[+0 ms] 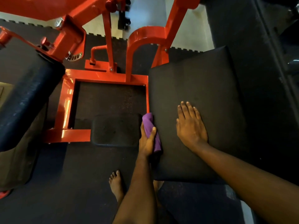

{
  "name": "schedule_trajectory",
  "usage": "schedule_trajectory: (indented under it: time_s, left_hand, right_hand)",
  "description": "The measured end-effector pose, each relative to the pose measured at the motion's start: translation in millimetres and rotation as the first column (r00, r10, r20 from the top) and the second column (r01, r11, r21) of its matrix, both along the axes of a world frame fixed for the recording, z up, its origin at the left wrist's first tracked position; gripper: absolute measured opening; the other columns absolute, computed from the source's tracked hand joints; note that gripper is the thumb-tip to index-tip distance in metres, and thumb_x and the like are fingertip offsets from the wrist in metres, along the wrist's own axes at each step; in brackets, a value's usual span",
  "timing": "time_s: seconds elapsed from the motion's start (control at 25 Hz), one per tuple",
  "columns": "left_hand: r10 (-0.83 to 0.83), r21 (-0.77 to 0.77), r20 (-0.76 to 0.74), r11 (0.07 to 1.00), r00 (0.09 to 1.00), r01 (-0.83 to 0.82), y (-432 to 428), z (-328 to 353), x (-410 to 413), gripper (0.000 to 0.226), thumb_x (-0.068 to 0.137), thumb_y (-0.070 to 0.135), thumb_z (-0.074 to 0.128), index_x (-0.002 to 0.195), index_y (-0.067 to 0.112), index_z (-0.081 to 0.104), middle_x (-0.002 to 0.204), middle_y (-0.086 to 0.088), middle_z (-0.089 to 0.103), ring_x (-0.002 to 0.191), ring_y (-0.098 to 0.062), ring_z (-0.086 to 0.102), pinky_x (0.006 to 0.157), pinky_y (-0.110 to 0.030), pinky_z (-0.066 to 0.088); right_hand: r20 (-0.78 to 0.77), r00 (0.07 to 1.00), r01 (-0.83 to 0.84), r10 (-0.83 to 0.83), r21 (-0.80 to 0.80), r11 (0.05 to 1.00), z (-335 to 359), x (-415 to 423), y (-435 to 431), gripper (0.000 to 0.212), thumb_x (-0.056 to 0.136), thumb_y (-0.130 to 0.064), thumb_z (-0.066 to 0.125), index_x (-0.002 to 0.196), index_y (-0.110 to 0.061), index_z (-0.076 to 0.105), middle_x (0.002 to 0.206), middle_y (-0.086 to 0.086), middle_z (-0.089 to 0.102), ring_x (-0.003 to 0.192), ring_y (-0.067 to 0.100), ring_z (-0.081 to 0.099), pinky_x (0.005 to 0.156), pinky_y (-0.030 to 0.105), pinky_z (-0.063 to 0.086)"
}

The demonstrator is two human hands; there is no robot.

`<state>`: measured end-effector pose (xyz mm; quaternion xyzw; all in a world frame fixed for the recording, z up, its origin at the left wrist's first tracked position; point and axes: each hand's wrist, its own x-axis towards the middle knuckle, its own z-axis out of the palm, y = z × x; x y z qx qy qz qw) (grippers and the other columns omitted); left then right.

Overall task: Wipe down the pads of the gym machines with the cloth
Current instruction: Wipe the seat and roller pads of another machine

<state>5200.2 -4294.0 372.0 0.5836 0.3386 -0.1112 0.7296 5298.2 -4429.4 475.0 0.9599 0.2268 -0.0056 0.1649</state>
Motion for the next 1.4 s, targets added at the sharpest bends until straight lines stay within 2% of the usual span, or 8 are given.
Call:
schedule_trajectory:
  time_s: [0.2, 0.36, 0.52, 0.68, 0.92, 1.08, 1.28, 1.4]
  left_hand:
    - [0.1, -0.294, -0.204, 0.943, 0.974, -0.158, -14.3, -19.4, -55.8, 0.071, 0.089, 0.054, 0.059, 0.148, 0.016, 0.046, 0.146, -0.007, 0.053, 0.129, -0.022, 0.052, 0.113, -0.039, 0.038]
    - [0.077, -0.417, -0.13, 0.9, 0.989, -0.125, -12.0, 4.4, -58.1, 0.041, 0.106, 0.022, 0.037, 0.147, 0.018, 0.038, 0.134, 0.001, 0.053, 0.118, -0.016, 0.055, 0.087, -0.017, 0.049]
    - [0.156, -0.178, 0.047, 0.973, 0.987, -0.145, 16.0, -11.1, 34.9, 0.064, 0.089, 0.048, 0.062, 0.147, 0.026, 0.045, 0.143, 0.003, 0.055, 0.134, -0.019, 0.051, 0.113, -0.037, 0.041]
    - [0.022, 0.138, 0.03, 0.99, 0.999, -0.026, 13.6, 8.2, 69.3, 0.081, 0.084, 0.066, 0.049, 0.157, 0.039, 0.024, 0.155, -0.003, 0.043, 0.137, -0.025, 0.046, 0.113, -0.037, 0.036]
    - [0.038, 0.106, 0.045, 0.993, 0.998, -0.043, -12.4, -2.2, -15.6, 0.07, 0.081, 0.068, 0.054, 0.145, 0.047, 0.036, 0.15, 0.015, 0.044, 0.139, -0.014, 0.045, 0.113, -0.029, 0.034]
    - [-0.085, 0.231, 0.023, 0.97, 0.996, 0.077, 16.6, -7.4, 68.5, 0.081, 0.087, 0.072, 0.043, 0.157, 0.043, 0.013, 0.154, -0.007, 0.044, 0.133, -0.032, 0.05, 0.11, -0.048, 0.041]
    - [-0.081, 0.37, 0.011, 0.926, 0.997, 0.071, 33.1, 15.9, 157.1, 0.067, 0.102, 0.052, 0.044, 0.158, 0.044, 0.008, 0.143, -0.024, 0.043, 0.12, -0.045, 0.052, 0.094, -0.045, 0.042]
    - [-0.002, 0.199, 0.06, 0.98, 0.998, -0.01, 18.5, -6.5, 95.6, 0.061, 0.095, 0.06, 0.049, 0.151, 0.052, 0.025, 0.145, -0.008, 0.053, 0.126, -0.033, 0.055, 0.104, -0.042, 0.044]
  right_hand:
    - [0.008, 1.0, -0.004, 0.004, -0.015, 1.0, 0.9, -2.0, 0.4, 0.058, 0.102, -0.03, 0.042, 0.153, -0.003, 0.036, 0.16, 0.016, 0.034, 0.15, 0.031, 0.028, 0.123, 0.047, 0.024]
    - [0.001, 1.0, 0.004, -0.004, -0.011, 1.0, -0.2, -2.7, 0.4, 0.058, 0.101, -0.03, 0.043, 0.152, -0.003, 0.037, 0.16, 0.016, 0.035, 0.15, 0.031, 0.029, 0.123, 0.048, 0.026]
    - [-0.015, 1.0, 0.0, 0.001, 0.026, 1.0, 6.5, 2.8, 2.6, 0.057, 0.097, -0.029, 0.052, 0.148, -0.005, 0.045, 0.156, 0.014, 0.042, 0.144, 0.03, 0.037, 0.116, 0.048, 0.033]
    - [-0.01, 0.999, -0.04, 0.04, 0.067, 0.997, 11.9, 37.7, 14.8, 0.057, 0.091, -0.029, 0.059, 0.144, -0.008, 0.051, 0.151, 0.011, 0.048, 0.138, 0.029, 0.043, 0.108, 0.047, 0.036]
    - [-0.008, 1.0, 0.017, -0.017, 0.039, 0.999, 11.1, 114.2, 35.6, 0.06, 0.097, -0.032, 0.05, 0.152, -0.008, 0.041, 0.162, 0.012, 0.034, 0.152, 0.029, 0.025, 0.122, 0.049, 0.021]
    - [0.041, 0.999, 0.016, -0.016, -0.009, 1.0, -1.0, 113.3, 37.6, 0.061, 0.101, -0.034, 0.042, 0.155, -0.006, 0.034, 0.163, 0.015, 0.029, 0.153, 0.032, 0.022, 0.124, 0.05, 0.019]
    - [0.03, 0.999, 0.034, -0.033, -0.019, 0.999, 0.9, 112.0, 39.8, 0.061, 0.101, -0.035, 0.041, 0.155, -0.007, 0.033, 0.163, 0.014, 0.031, 0.152, 0.031, 0.024, 0.123, 0.049, 0.021]
    - [0.006, 1.0, -0.003, 0.003, 0.005, 1.0, 10.6, 127.9, 40.8, 0.056, 0.099, -0.034, 0.047, 0.148, -0.008, 0.045, 0.154, 0.013, 0.045, 0.143, 0.03, 0.038, 0.114, 0.047, 0.031]
